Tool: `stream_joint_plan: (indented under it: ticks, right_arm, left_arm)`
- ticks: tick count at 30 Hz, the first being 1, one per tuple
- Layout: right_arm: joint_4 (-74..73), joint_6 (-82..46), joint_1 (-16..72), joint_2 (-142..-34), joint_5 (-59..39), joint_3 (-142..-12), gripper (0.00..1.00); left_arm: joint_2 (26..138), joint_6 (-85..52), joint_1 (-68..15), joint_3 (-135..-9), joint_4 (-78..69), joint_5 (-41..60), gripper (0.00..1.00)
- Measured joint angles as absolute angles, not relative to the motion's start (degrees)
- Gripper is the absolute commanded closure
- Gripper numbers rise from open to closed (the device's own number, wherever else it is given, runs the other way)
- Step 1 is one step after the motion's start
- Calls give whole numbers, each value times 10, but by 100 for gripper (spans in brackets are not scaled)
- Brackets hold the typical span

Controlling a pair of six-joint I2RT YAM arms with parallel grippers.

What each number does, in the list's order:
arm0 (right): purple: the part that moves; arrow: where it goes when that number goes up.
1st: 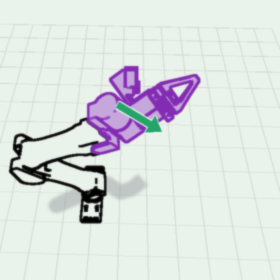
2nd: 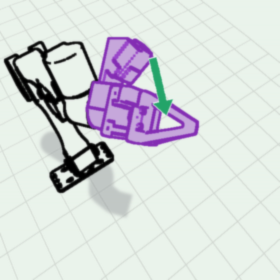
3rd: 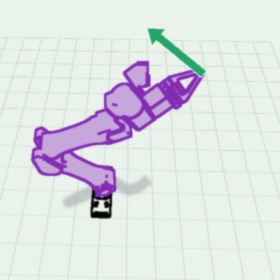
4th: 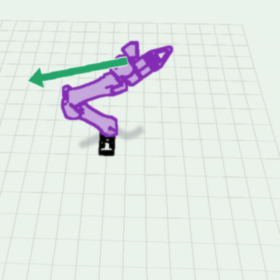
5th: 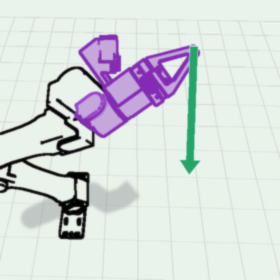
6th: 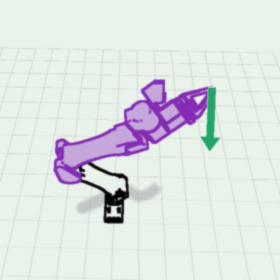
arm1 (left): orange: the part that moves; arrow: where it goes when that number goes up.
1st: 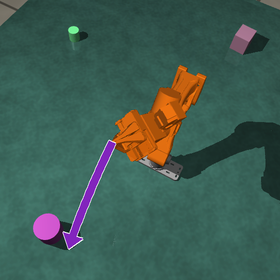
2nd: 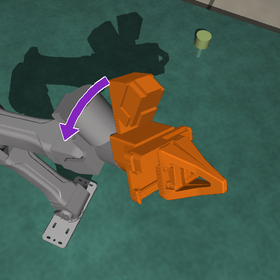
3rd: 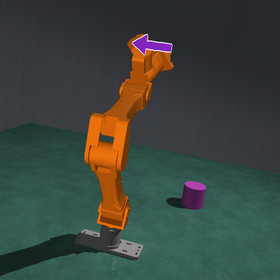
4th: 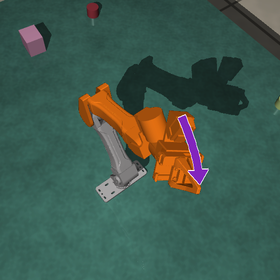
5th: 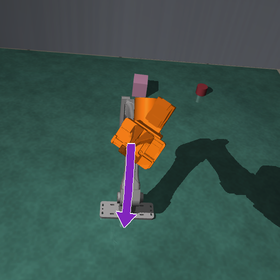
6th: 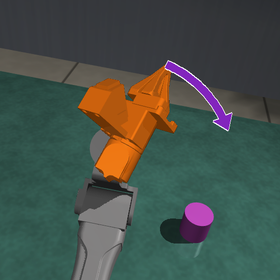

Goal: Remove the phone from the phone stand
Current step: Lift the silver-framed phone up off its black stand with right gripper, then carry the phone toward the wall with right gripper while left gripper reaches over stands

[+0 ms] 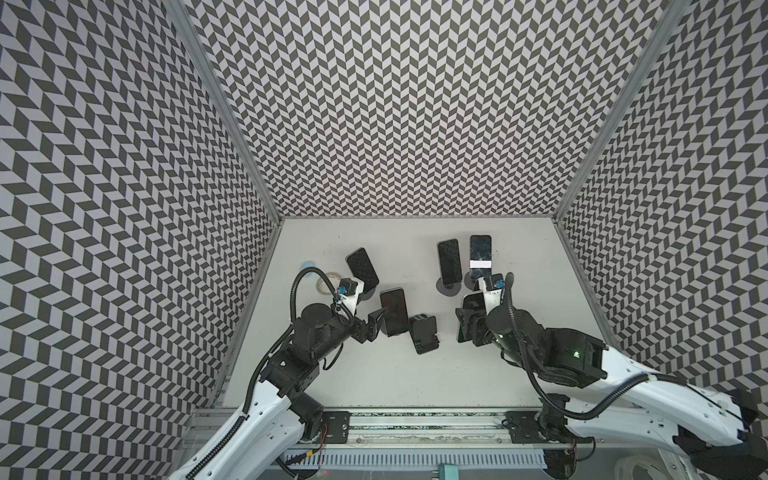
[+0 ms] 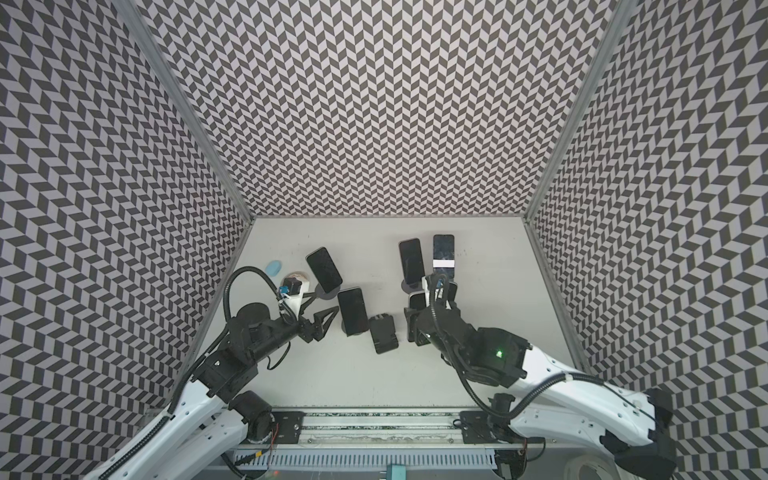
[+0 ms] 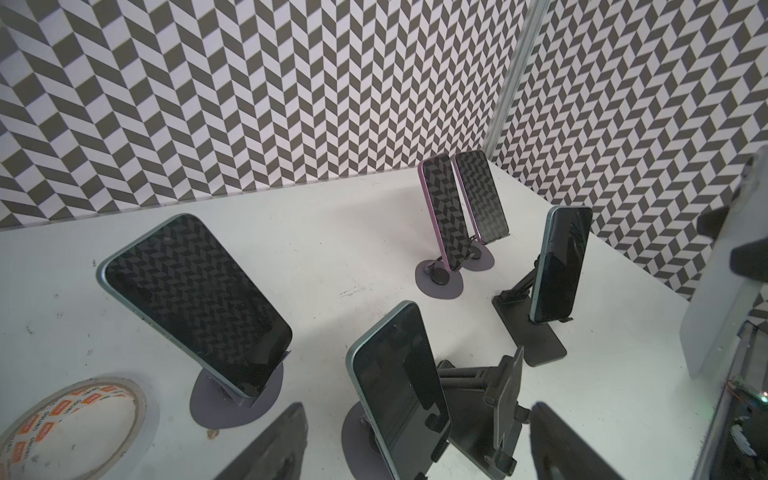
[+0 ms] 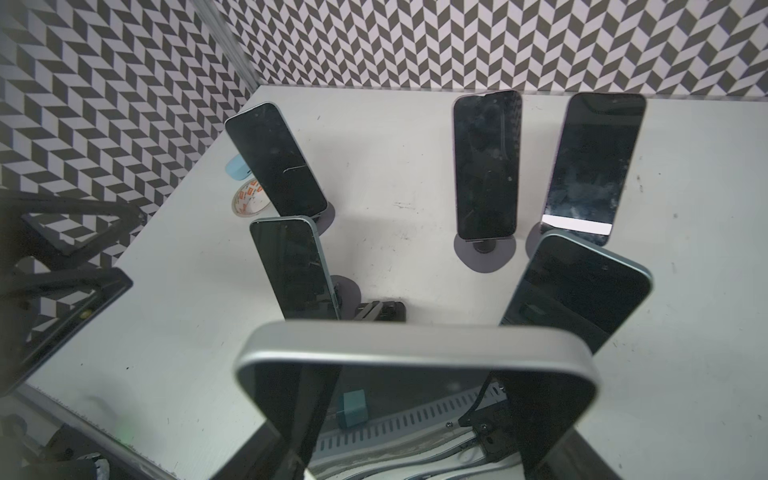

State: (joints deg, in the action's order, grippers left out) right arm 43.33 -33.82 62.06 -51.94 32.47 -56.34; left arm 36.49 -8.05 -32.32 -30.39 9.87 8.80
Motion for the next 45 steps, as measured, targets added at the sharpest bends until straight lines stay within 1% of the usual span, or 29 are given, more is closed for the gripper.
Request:
stream_joint_plan:
  ticks: [3, 7, 15, 19, 23, 29, 36, 39, 42, 45]
  right_arm:
    - [471, -337, 591, -505, 321, -586, 42]
    - [513, -323, 529, -499, 305, -612, 42]
    - [557, -278, 431, -507, 279, -648, 41]
    - [562, -254, 385, -517, 270, -652, 42]
    - [563, -231, 329, -533, 253, -652, 41]
    - [552, -188, 210, -554, 204, -645, 42]
    - [516, -143, 58, -572, 127, -600, 44]
    - [498, -131, 3, -597, 94, -588, 44]
    - [467, -126, -44, -621, 61, -573, 47]
    - [432, -124, -80, -646, 39, -552, 47]
  left_arm:
    - [393, -76, -349, -335, 89, 85, 17]
    - [433, -69, -388, -376, 55, 82, 17]
    - [541, -39, -456, -445, 6, 74, 15]
    - [591, -25, -471, -477, -18, 89, 14]
    - [636, -17, -476, -505, -44, 107, 14]
    - [708, -9, -489, -556, -66, 139, 14]
    - [774, 4, -513, -625, -77, 173, 14]
    - [790, 6, -518, -637, -81, 182, 14]
    - [801, 6, -518, -638, -86, 189, 14]
    - [806, 4, -519, -633, -96, 193, 14]
